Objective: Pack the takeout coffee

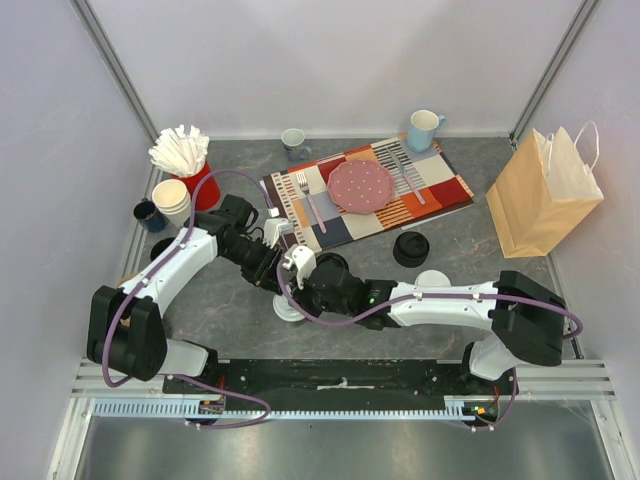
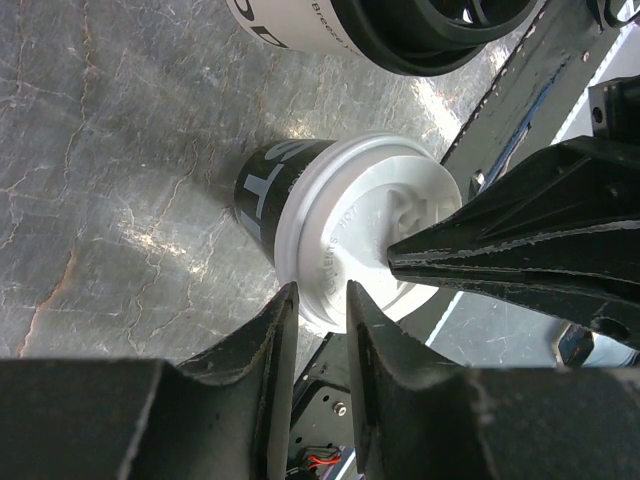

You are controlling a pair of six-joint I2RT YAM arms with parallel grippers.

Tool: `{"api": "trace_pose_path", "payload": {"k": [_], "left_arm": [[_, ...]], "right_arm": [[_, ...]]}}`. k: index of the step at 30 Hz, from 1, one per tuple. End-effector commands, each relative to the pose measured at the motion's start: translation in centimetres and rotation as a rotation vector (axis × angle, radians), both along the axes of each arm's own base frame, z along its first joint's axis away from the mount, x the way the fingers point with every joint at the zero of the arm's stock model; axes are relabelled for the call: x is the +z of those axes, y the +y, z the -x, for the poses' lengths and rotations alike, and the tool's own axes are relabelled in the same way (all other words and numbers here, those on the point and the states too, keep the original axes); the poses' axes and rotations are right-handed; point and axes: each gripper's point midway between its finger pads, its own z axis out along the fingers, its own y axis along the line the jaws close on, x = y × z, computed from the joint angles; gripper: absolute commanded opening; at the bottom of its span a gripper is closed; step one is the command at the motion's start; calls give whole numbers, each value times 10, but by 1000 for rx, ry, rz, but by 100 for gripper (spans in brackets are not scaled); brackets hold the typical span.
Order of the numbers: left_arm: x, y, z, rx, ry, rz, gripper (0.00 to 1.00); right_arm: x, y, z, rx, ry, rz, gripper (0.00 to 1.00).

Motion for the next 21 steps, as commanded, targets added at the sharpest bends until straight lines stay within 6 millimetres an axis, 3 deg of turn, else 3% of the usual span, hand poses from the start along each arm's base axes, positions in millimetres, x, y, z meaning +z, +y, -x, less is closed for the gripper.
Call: {"api": "trace_pose_path", "payload": {"k": [1, 7, 10, 12, 15, 16, 17, 19, 21], "left_arm": [[11, -3, -7, -21, -51, 16, 32], [25, -3, -14, -13, -95, 15, 32], [39, -5, -23, 5, -136, 18, 38], [51, -6, -27, 16, -163, 29, 48], [61, -3, -33, 50, -188, 12, 57], [65, -1, -35, 65, -196, 1, 59], [73, 4, -42, 97, -233, -25, 61], [79, 22, -51, 168, -273, -116, 65], [95, 41, -58, 228, -336, -174, 66]], "right_arm": [[-16, -2, 4, 6, 42, 49, 0], [40, 13, -1, 46, -30, 6, 0], [64, 17, 0, 58, -45, -31, 0], [75, 19, -1, 60, -58, -50, 2], [93, 18, -2, 55, -74, -82, 17], [97, 16, -4, 45, -83, -86, 30], [106, 13, -4, 42, -93, -98, 37], [119, 7, -5, 30, -109, -119, 51], [126, 1, -9, 14, -120, -131, 55]]}}
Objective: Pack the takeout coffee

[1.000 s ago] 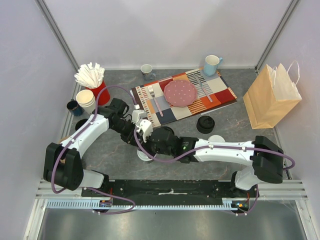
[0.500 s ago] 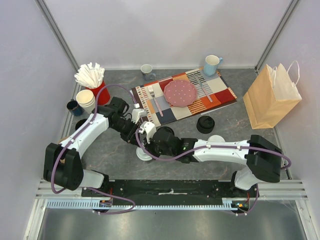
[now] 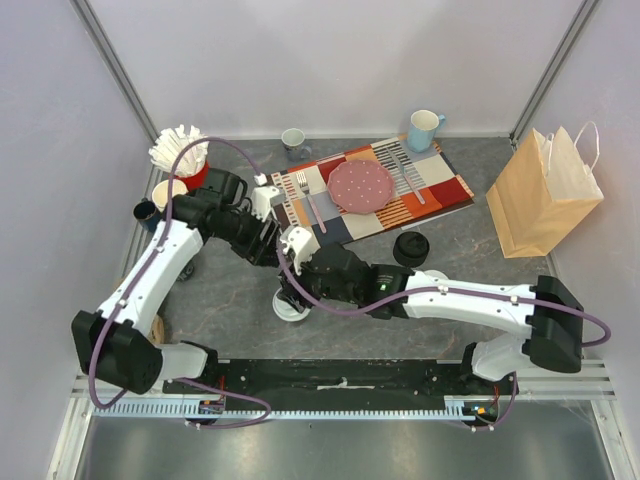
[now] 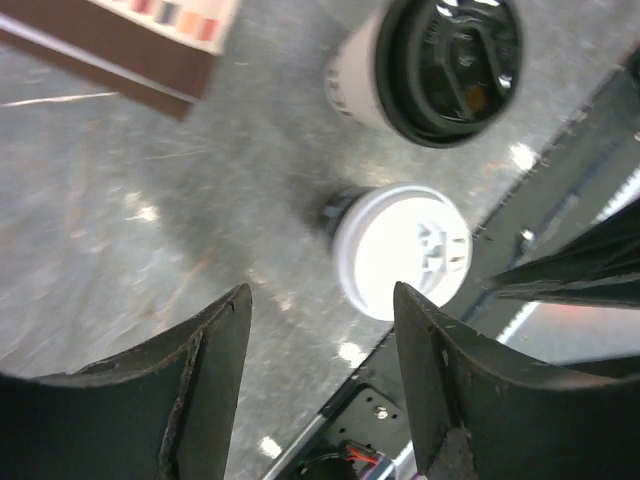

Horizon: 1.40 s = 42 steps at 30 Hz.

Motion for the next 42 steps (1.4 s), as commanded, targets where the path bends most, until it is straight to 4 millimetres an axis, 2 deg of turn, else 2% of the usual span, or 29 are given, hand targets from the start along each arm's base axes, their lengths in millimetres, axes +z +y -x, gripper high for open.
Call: {"api": "trace_pose_path", "payload": {"k": [1, 2, 4, 5, 6, 7, 8, 9, 13, 14, 15, 17, 18, 19, 21, 25, 28, 29, 34, 39, 42], "left_arm": [[34, 52, -17, 199, -142, -189, 66], [35, 64, -18, 231, -157, -227, 66], [38, 100, -16, 320, -195, -310, 66], [33, 114, -10, 349, -180, -339, 65], [35, 136, -6, 420, -191, -360, 63], [35, 150, -2, 423, -206, -391, 58], [28, 163, 9, 446, -174, -419, 56], [29, 177, 18, 483, -179, -443, 55], [18, 210, 49, 400, -142, -583, 57], [10, 216, 55, 386, -114, -607, 57], [7, 231, 57, 418, -106, -630, 58], [-4, 247, 56, 345, -107, -653, 60], [-5, 264, 56, 370, -111, -671, 60], [-9, 273, 56, 289, -119, -690, 60], [-17, 289, 62, 249, -75, -684, 59], [-24, 312, 55, 104, -128, -700, 60], [-40, 317, 55, 9, -150, -715, 62], [-41, 326, 46, -3, -191, -756, 63], [-60, 345, 43, -105, -194, -751, 66], [-71, 347, 49, -147, -170, -692, 68], [-85, 345, 50, -188, -177, -690, 69]], "right_arm": [[57, -8, -7, -27, -63, -109, 61], [60, -12, -9, -36, -69, -109, 64], [64, -17, -10, -37, -83, -101, 68], [65, -19, -11, -43, -88, -98, 68], [66, -21, -12, -46, -94, -94, 68], [67, -22, -11, -43, -95, -93, 69], [68, -22, -12, -43, -100, -96, 69], [68, -22, -10, -37, -98, -95, 69], [67, -24, -5, -7, -98, -95, 69], [65, -24, -4, 3, -96, -92, 69], [63, -24, -2, 13, -94, -88, 69], [61, -25, 0, 23, -95, -81, 69], [60, -25, 0, 26, -97, -77, 69], [59, -26, 2, 35, -96, -74, 70], [60, -28, 3, 39, -98, -75, 70], [57, -33, 3, 29, -101, -70, 71], [55, -32, 3, 22, -88, -71, 71], [54, -32, 3, 24, -86, -68, 71], [48, -27, 2, 24, -73, -54, 71], [42, -23, -1, 19, -68, -36, 71], [38, -19, -2, 22, -61, -28, 71]]}}
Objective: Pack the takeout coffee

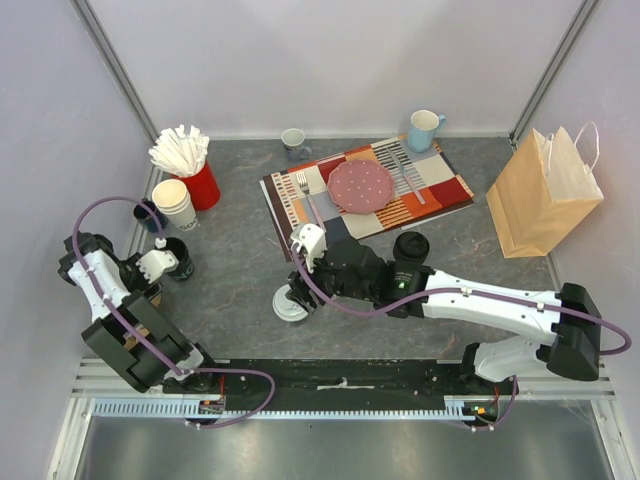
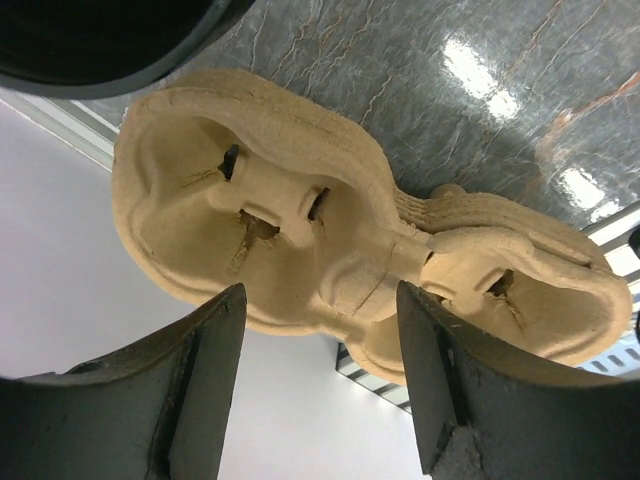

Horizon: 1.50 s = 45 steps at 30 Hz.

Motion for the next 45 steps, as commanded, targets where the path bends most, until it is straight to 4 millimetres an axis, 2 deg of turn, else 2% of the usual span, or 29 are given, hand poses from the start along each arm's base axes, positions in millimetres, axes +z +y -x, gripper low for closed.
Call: {"api": "trace_pose_path", "payload": {"k": [1, 9, 13, 16, 19, 22, 28, 32, 36, 40, 43, 45], "left_arm": [[-7, 0, -11, -146, -53, -14, 69], [-19, 0, 6, -150, 51, 32, 61], [-8, 2, 3, -142, 29, 26, 61], [5, -11, 4, -185, -15, 34, 63], [7, -20, 11, -233, -21, 21, 63], [-1, -19, 19, -243, 20, 14, 63], [-6, 2, 10, -186, 54, -2, 63], [-11, -3, 12, -208, 63, 21, 63], [-24, -12, 20, -225, 78, 46, 63], [-28, -6, 20, -221, 87, 21, 62], [-27, -3, 22, -220, 104, 11, 58], [-23, -2, 19, -218, 89, 1, 50]], "right_arm": [[6, 12, -2, 11, 6, -22, 71], [2, 15, 0, 30, 13, -6, 72], [1, 16, -1, 28, 13, -3, 71], [-1, 18, -1, 35, 16, 0, 71], [-3, 21, 0, 43, 21, 5, 71], [-3, 22, 1, 50, 21, 5, 71], [-3, 19, 1, 46, 19, 7, 71], [-6, 19, 2, 46, 24, 12, 72], [-7, 21, 1, 49, 27, 14, 71], [-8, 21, 1, 50, 26, 17, 71], [-6, 21, 1, 50, 24, 12, 72], [-8, 21, 2, 51, 27, 17, 71]]}}
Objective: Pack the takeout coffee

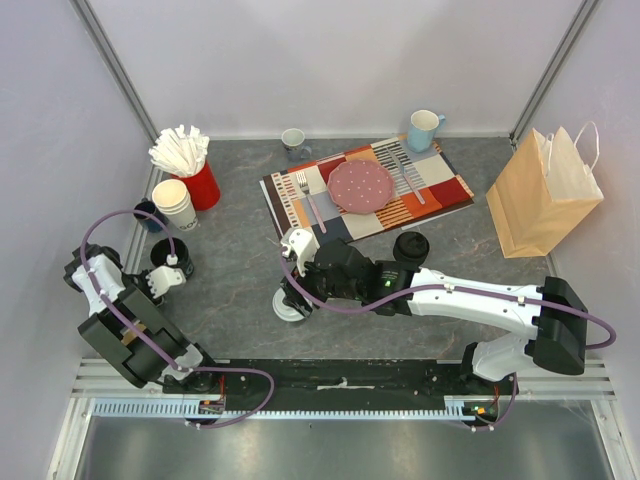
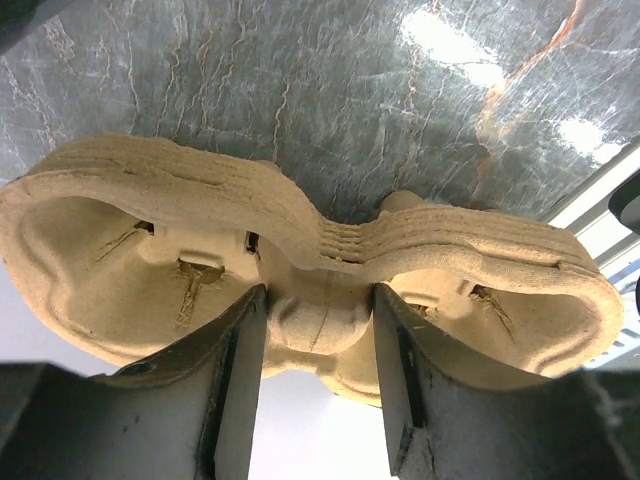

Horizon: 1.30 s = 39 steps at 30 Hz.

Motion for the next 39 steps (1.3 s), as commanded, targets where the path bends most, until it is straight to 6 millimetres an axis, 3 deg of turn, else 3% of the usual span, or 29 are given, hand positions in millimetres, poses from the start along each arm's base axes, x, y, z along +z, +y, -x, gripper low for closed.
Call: {"api": "trace_pose_path", "payload": {"k": [1, 5, 11, 21, 32, 37, 39], "left_arm": [[9, 7, -3, -28, -20, -38, 48], [19, 3, -3, -55, -44, -44, 43], [32, 3, -4, -68, -70, -73, 43], [35, 3, -3, -71, -59, -59, 47], [42, -3, -9, -37, -107, -42, 59], [58, -14, -30, 199, -191, 96, 54], [51, -21, -28, 334, -139, 178, 50]], "right_arm": [[20, 9, -2, 10, -18, -53, 71], [19, 8, -2, 8, -18, -51, 71], [19, 9, -3, 7, -18, -51, 71], [19, 9, 3, 32, -4, -55, 71], [17, 10, 4, 38, 3, -53, 71], [14, 8, 5, 40, 4, -49, 71], [13, 8, 5, 38, 7, -48, 71]]}}
